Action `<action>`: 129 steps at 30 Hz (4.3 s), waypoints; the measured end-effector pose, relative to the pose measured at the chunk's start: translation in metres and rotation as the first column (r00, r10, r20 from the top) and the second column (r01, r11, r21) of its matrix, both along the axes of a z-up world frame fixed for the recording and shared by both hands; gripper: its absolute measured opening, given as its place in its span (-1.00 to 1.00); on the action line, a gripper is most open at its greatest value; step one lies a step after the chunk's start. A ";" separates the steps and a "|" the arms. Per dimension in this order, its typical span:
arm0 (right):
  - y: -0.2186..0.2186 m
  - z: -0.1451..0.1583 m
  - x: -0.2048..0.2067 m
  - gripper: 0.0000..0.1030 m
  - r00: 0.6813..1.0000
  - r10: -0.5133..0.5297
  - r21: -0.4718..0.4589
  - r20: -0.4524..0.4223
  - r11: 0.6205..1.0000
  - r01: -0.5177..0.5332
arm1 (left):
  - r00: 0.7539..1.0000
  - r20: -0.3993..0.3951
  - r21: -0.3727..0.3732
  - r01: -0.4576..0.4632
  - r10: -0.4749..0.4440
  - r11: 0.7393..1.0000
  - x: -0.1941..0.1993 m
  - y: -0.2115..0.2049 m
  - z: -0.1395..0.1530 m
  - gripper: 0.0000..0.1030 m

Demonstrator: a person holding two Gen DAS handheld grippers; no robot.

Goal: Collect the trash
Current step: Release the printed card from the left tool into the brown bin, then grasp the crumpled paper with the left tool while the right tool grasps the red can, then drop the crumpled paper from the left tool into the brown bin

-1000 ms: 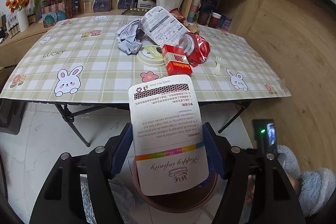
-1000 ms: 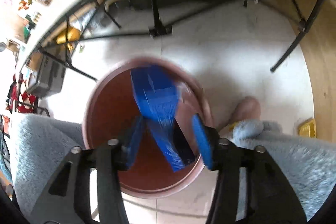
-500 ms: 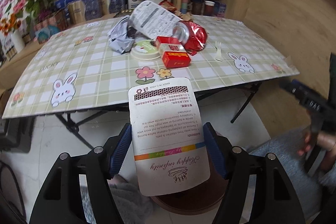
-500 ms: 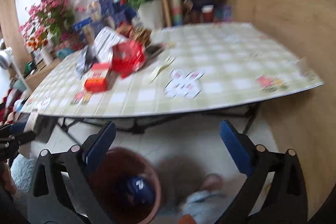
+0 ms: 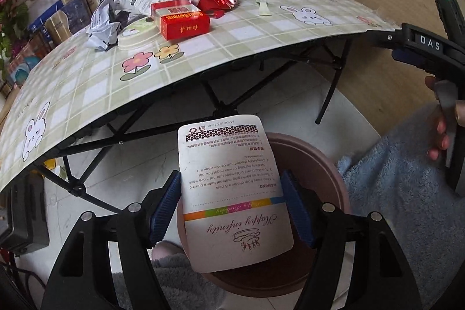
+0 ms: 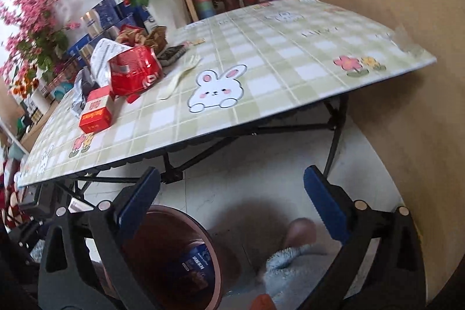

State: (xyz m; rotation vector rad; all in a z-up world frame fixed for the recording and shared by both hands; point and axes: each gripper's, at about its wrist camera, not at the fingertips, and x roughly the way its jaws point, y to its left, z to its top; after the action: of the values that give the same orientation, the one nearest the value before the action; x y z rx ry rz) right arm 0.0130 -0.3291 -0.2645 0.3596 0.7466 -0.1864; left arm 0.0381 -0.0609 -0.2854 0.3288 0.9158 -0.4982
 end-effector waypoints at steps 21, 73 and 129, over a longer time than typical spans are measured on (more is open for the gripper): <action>0.014 -0.002 0.004 0.89 0.999 0.045 -0.053 -0.022 0.998 -0.046 | 0.995 0.030 -0.047 -0.091 0.093 0.995 0.002 0.021 0.012 0.79; 0.059 0.024 0.127 0.88 0.967 0.219 0.014 -0.131 0.976 -0.219 | 0.897 -0.124 -0.153 -0.439 0.424 0.885 0.329 0.097 0.052 -0.15; 0.073 0.127 0.046 -0.62 0.959 0.236 0.090 0.156 0.964 -0.251 | 0.981 -0.046 -0.374 -0.193 0.189 0.907 0.053 0.075 0.176 -0.17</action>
State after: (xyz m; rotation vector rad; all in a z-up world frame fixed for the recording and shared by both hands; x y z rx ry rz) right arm 0.0588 -0.2559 -0.1379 0.3769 0.6527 0.1132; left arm 0.0912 0.0141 -0.1091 -0.1137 0.8293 -0.4825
